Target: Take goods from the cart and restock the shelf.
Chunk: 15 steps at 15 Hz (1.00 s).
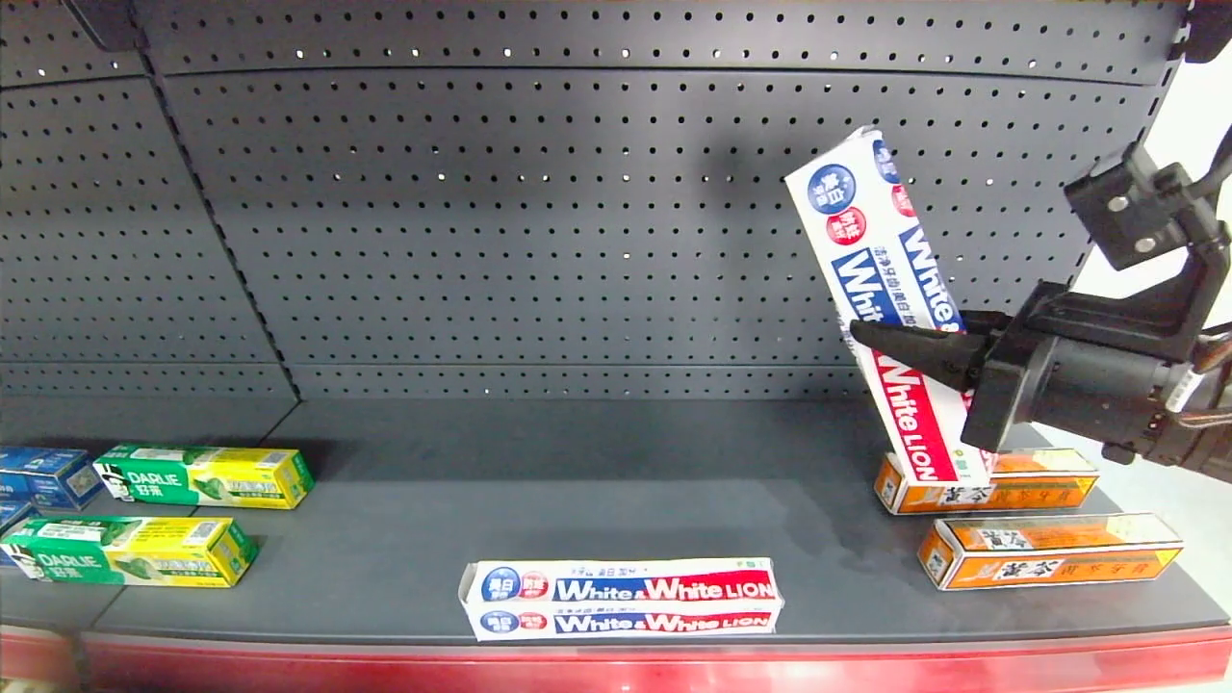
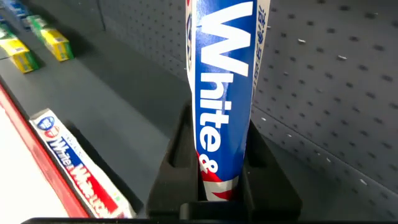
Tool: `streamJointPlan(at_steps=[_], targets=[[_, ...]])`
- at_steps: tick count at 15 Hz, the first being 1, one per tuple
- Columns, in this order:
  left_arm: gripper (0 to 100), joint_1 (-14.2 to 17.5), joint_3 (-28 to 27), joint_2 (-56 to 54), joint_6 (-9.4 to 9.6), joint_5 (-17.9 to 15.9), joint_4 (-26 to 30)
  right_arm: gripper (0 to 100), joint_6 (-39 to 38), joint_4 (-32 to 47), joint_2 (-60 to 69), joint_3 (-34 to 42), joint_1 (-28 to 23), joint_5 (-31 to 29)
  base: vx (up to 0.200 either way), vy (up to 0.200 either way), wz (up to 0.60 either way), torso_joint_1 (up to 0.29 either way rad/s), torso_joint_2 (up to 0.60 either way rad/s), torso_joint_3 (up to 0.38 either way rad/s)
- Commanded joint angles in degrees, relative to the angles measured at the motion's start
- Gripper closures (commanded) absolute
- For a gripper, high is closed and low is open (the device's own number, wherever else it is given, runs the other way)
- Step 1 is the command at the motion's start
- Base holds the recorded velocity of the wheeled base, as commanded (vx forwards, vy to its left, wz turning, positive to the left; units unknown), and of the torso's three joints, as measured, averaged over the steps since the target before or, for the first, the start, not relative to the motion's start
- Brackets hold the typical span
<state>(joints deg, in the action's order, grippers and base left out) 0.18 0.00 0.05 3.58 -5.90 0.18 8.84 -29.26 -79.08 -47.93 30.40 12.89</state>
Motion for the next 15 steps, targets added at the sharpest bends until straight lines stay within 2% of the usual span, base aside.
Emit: streamJointPlan(at_steps=[1,5,8,12,15], targets=[[0,-0.01,0.0,-0.05,0.02,0.01,-0.01,100,0.57,-0.1,-4.42,-2.52,1.06,1.18,0.0,0.0,0.0,0.0,0.0,0.0],[0,-0.01,0.0,-0.05,0.02,0.01,-0.01,100,1.97,4.38,-8.9,-8.49,4.58,1.26,0.0,0.0,0.0,0.0,0.0,0.0],[0,-0.01,0.0,-0.05,0.02,0.01,-0.01,100,5.58,7.37,-13.12,-12.45,4.84,1.88,0.0,0.0,0.0,0.0,0.0,0.0],[0,-0.01,0.0,-0.05,0.02,0.01,-0.01,100,8.83,20.12,-15.75,-18.86,4.84,3.02,0.0,0.0,0.0,0.0,0.0,0.0],[0,-0.01,0.0,-0.05,0.02,0.01,-0.01,100,11.82,30.05,-15.67,-20.36,5.1,3.02,0.0,0.0,0.0,0.0,0.0,0.0]])
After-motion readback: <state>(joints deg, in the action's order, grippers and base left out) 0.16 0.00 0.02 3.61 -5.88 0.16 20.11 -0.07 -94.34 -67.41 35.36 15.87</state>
